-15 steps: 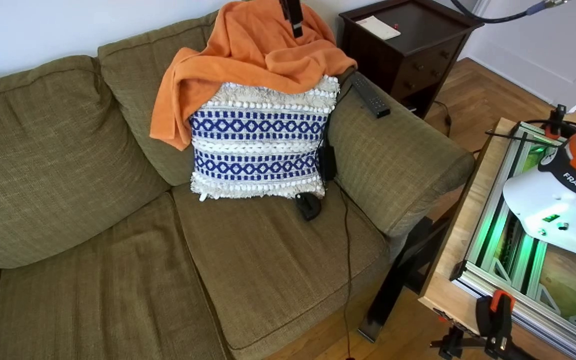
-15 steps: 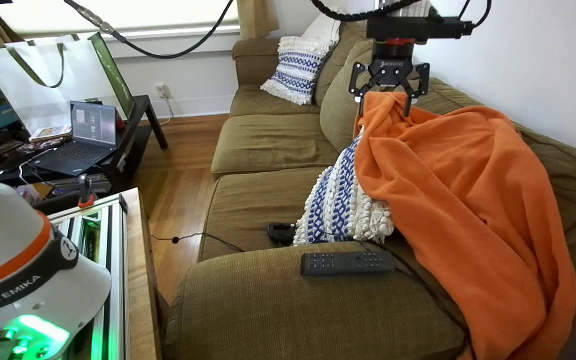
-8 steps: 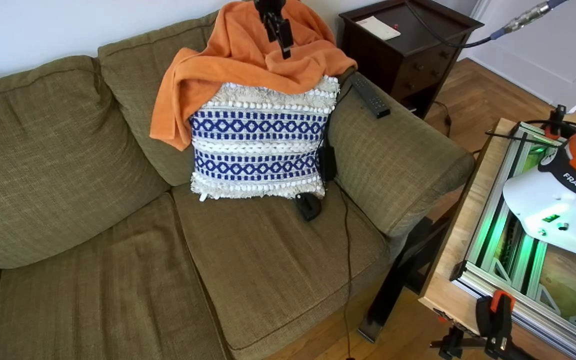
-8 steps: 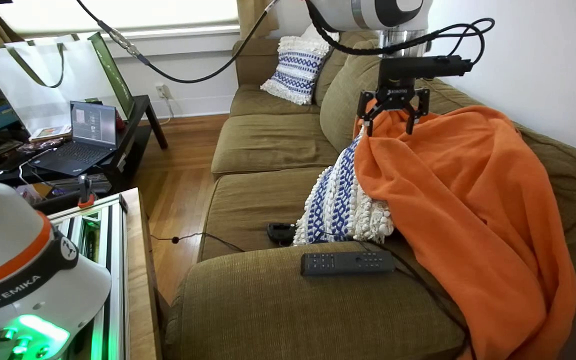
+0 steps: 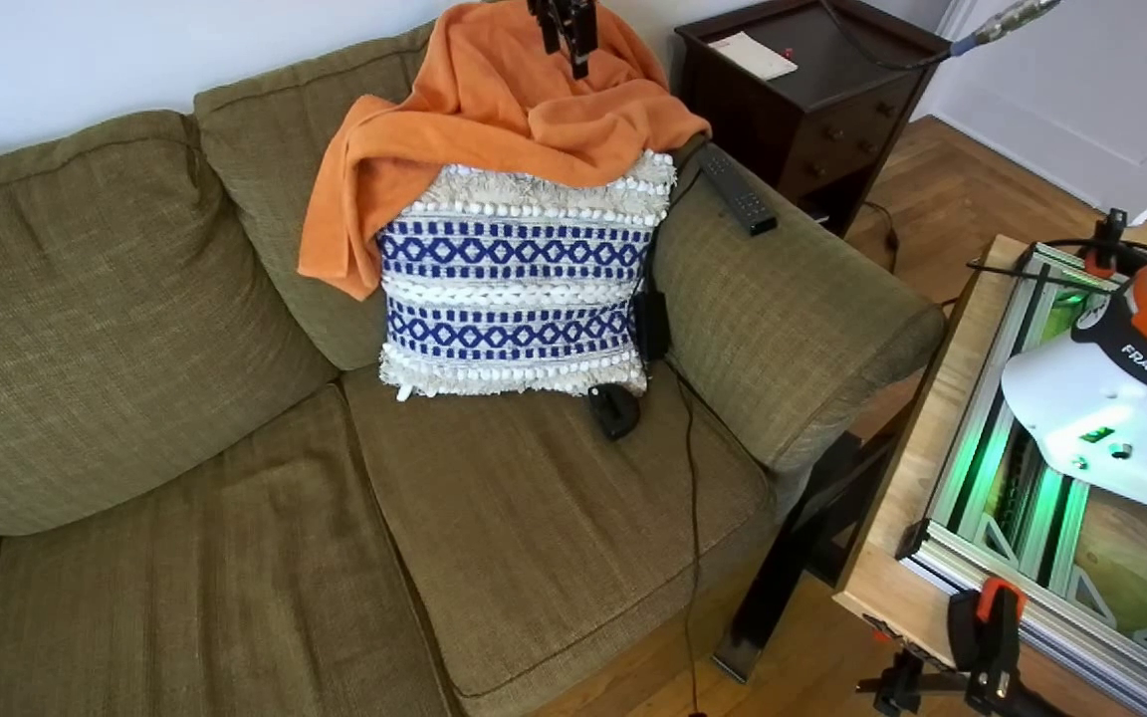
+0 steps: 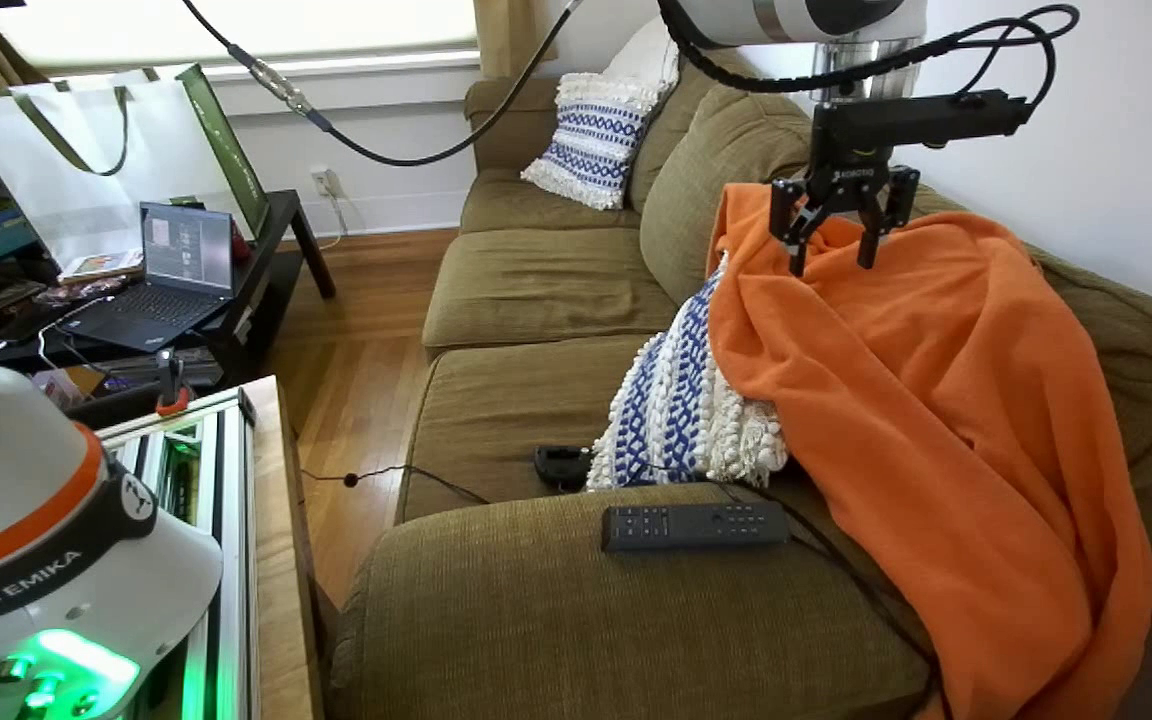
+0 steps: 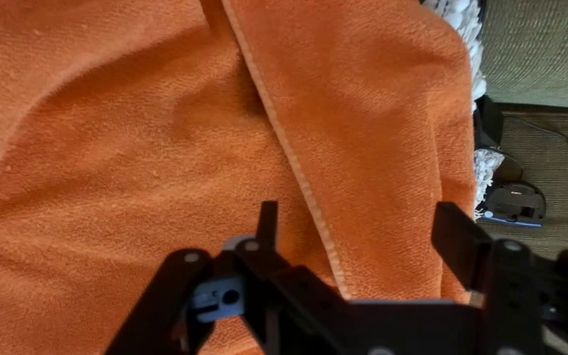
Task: Use the orange towel to cover the pillow
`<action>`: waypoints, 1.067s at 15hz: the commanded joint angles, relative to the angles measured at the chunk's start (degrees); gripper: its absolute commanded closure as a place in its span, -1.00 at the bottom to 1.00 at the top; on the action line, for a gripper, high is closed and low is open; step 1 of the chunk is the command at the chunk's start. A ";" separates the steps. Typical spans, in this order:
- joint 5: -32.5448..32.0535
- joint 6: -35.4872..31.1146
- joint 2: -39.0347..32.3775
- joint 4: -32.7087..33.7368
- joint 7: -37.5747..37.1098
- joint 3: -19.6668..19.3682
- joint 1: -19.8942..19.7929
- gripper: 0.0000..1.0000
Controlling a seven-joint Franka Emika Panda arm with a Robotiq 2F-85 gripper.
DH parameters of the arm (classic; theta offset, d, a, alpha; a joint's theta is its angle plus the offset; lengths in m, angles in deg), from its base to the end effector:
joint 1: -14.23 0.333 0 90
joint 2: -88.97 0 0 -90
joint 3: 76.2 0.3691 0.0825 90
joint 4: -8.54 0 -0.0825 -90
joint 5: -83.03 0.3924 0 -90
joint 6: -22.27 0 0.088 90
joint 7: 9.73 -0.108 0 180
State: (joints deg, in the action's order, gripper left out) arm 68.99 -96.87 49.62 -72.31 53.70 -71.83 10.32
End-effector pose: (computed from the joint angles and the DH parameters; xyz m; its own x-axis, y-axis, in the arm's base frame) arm 0.7651 -0.0195 0.3322 0.3436 0.9260 -0.1562 0.9391 -0.3398 0.0514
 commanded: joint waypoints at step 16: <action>9.74 -1.58 -4.21 0.68 12.63 1.55 -2.76 -0.33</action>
State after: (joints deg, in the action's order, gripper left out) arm 77.36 -96.89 46.82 -72.38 63.80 -71.16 8.67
